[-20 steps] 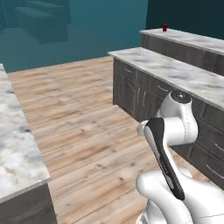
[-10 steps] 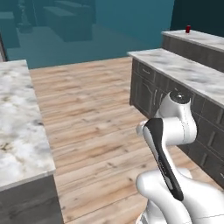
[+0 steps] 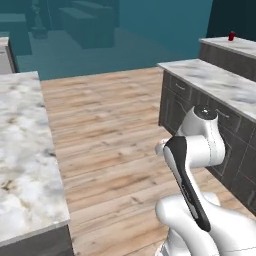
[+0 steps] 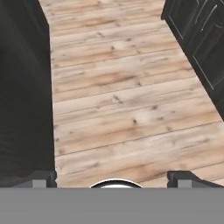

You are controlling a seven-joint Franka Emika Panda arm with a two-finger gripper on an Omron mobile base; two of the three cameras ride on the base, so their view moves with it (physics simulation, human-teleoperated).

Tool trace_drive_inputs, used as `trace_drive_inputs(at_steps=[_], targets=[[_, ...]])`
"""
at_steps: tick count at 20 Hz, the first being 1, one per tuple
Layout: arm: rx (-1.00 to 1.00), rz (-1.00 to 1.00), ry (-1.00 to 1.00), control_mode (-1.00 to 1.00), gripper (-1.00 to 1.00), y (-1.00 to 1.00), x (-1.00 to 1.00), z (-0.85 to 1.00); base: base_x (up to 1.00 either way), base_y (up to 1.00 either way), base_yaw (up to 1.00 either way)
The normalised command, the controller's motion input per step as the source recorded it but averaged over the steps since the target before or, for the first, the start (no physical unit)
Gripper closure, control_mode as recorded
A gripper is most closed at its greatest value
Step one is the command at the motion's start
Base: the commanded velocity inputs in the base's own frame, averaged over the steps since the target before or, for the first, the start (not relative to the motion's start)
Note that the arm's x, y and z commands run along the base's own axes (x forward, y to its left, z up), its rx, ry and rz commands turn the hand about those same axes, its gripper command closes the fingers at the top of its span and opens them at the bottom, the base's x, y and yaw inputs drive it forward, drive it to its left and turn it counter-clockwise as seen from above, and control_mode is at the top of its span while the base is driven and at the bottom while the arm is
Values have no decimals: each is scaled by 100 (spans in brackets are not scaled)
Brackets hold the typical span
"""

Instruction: Four empty soda cans are scattered around the kitchen. Gather all the cans and cluster them next to the stove for recycling.

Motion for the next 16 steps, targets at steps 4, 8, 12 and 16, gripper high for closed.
trace_drive_inputs(at_steps=[4, 8, 12, 16], targets=[[0, 0, 0, 100, -100, 0, 0, 0, 100, 0, 0], [0, 0, 0, 100, -100, 0, 0, 0, 100, -6, 0], [0, 0, 0, 100, -100, 0, 0, 0, 100, -19, 0], [0, 0, 0, 100, -100, 0, 0, 0, 100, -25, 0]])
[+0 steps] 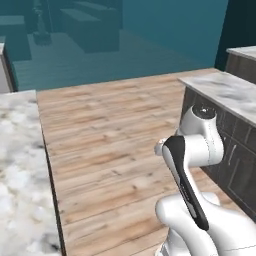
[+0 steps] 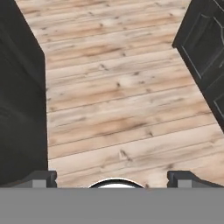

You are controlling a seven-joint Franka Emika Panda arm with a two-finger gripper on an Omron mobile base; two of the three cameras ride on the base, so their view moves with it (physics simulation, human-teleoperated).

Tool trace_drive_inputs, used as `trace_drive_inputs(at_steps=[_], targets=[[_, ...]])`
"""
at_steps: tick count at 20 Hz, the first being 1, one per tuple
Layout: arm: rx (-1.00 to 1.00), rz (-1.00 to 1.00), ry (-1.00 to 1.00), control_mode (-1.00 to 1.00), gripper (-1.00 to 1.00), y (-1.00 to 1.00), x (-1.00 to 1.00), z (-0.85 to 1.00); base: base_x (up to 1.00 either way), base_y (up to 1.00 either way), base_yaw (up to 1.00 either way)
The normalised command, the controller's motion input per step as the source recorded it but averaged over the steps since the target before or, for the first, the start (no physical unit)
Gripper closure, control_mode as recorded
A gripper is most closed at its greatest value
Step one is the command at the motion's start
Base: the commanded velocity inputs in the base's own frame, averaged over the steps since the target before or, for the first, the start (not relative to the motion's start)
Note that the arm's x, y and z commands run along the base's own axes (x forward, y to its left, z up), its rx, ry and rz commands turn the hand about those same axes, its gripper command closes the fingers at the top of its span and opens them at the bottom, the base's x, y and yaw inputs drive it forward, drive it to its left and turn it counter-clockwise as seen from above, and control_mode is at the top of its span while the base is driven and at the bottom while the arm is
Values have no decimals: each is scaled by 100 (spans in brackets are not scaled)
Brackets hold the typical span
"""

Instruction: Four empty soda cans are scattered around the kitchen. Gather all the cans and cluster them next to the stove for recycling.

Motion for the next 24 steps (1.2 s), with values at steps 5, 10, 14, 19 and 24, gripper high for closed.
trace_drive_inputs(at_steps=[5, 10, 14, 19, 24], targets=[[0, 0, 0, 100, -100, 0, 0, 0, 100, -17, 0], [0, 0, 0, 100, -100, 0, 0, 0, 98, -5, 0], [0, 0, 0, 100, -100, 0, 0, 0, 87, 8, -8], [0, 0, 0, 100, -100, 0, 0, 0, 89, 7, -8], [0, 0, 0, 100, -100, 0, 0, 0, 88, -37, 0]])
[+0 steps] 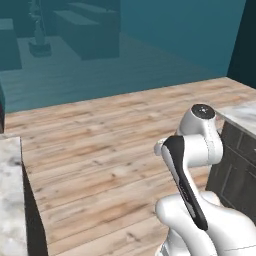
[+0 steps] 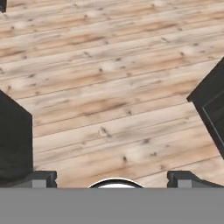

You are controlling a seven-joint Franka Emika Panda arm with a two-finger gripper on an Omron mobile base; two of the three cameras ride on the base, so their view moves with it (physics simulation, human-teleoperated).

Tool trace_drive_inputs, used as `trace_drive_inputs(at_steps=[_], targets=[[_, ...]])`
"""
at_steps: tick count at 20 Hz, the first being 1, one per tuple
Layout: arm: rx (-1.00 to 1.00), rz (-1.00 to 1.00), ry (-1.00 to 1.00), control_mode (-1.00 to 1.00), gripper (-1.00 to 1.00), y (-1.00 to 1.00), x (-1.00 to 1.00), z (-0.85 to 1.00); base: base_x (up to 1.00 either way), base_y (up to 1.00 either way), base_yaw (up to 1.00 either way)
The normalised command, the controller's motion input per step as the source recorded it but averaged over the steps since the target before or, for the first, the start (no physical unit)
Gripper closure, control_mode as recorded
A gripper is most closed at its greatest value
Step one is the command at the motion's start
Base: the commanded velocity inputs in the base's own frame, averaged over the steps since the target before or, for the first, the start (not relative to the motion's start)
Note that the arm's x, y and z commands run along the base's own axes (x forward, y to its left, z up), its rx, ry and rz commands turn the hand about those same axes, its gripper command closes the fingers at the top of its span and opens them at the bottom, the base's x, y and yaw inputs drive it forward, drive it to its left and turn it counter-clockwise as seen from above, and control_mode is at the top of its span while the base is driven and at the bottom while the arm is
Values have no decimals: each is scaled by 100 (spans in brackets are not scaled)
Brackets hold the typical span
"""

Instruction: Four empty soda cans are scattered around the kitchen. Gather all the cans and cluster them next to the stove for recycling.

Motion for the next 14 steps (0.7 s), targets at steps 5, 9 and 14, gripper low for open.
trace_drive_inputs(at_steps=[5, 9, 14], targets=[[0, 0, 0, 100, -100, 0, 0, 0, 97, -35, 1], [0, 0, 0, 100, -100, 0, 0, 0, 85, -48, 3], [0, 0, 0, 100, -100, 0, 0, 0, 94, -35, 0]])
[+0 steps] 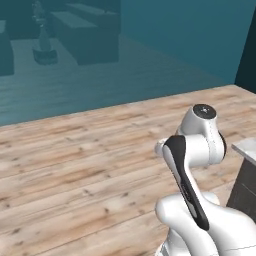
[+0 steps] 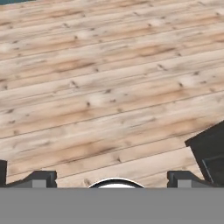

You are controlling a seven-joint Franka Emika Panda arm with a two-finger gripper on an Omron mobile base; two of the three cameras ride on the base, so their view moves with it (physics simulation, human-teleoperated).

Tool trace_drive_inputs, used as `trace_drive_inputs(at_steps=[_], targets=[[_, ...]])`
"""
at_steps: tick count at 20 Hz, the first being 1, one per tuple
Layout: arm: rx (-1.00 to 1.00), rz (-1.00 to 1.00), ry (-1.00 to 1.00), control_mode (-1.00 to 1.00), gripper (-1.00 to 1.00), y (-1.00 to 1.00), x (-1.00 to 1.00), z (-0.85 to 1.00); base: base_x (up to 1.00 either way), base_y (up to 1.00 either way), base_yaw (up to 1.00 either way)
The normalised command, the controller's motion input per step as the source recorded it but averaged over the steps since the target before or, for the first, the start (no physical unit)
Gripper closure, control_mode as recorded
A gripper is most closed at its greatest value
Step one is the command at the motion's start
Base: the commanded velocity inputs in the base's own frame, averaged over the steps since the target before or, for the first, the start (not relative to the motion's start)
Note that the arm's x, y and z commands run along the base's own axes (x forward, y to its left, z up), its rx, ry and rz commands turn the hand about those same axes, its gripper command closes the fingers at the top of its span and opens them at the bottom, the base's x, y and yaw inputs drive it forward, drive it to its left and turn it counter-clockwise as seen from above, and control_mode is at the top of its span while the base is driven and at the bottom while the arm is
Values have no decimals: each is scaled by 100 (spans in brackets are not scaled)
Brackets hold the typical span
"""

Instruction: Four empty soda cans are scattered around the kitchen. Gather all the cans and cluster them next to the stove for recycling.

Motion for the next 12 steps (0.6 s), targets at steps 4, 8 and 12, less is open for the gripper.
trace_drive_inputs(at_steps=[4, 8, 12], targets=[[0, 0, 0, 100, -100, 0, 0, 0, 95, -28, 0], [0, 0, 0, 100, -100, 0, 0, 0, 96, -6, -1], [0, 0, 0, 100, -100, 0, 0, 0, 84, 0, -8]])
